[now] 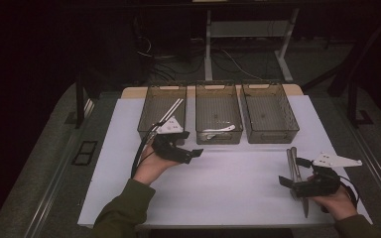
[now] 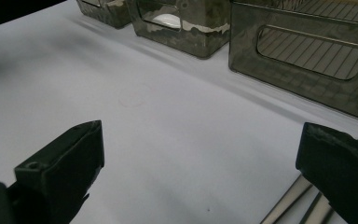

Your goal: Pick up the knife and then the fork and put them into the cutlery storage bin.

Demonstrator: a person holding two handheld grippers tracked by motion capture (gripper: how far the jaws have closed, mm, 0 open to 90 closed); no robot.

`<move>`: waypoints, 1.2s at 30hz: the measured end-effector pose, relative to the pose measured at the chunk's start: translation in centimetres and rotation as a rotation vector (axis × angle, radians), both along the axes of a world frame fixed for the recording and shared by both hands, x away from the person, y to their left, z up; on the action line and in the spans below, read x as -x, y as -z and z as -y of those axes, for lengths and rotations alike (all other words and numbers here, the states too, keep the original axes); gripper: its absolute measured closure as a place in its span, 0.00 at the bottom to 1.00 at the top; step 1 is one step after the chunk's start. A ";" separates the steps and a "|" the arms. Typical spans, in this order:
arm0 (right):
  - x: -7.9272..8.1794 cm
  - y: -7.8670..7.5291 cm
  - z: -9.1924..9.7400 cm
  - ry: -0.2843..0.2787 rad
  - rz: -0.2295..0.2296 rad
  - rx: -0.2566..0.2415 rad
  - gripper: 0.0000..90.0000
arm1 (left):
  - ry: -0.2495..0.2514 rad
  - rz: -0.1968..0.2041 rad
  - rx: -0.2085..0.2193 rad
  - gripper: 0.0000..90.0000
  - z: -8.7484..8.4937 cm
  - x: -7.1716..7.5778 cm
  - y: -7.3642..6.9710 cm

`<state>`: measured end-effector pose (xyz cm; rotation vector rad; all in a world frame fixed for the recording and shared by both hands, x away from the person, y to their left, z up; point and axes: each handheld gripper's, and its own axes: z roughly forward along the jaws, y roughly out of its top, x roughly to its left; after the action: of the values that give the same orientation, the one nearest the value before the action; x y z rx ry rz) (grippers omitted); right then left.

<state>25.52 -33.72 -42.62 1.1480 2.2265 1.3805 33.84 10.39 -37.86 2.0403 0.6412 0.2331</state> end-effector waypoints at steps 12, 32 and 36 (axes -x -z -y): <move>-0.3 -0.5 0.3 0.020 -0.044 0.047 0.08 | -0.056 0.028 -0.014 0.05 -3.1 3.6 2.3; -6.2 0.2 2.7 0.235 -0.180 0.159 0.99 | -0.058 -0.005 -0.005 0.00 -5.0 7.0 4.3; -6.6 0.6 2.5 0.235 -0.208 0.180 0.99 | -0.052 -0.003 -0.012 0.00 -5.0 7.0 4.3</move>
<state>32.11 -36.23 -43.22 1.4883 2.2099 0.9876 26.83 15.37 -42.16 2.0373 0.6968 0.2644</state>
